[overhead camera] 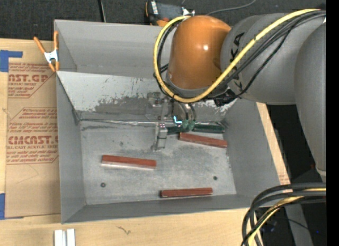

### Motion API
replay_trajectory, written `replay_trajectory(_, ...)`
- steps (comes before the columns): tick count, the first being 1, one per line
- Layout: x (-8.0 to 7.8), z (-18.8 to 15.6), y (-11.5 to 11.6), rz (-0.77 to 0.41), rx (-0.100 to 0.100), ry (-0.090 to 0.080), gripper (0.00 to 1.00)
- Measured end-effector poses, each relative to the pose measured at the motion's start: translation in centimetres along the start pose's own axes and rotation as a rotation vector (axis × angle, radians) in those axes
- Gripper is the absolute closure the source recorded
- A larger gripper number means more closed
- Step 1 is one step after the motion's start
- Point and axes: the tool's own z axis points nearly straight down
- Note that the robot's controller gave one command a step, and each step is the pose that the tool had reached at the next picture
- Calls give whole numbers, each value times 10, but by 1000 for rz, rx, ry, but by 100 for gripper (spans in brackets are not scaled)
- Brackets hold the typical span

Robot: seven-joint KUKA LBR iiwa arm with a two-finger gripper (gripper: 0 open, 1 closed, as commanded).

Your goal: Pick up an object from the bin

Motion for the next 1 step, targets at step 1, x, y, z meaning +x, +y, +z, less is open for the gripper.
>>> replay_trajectory(1,68,134,31,-162,1,2,0)
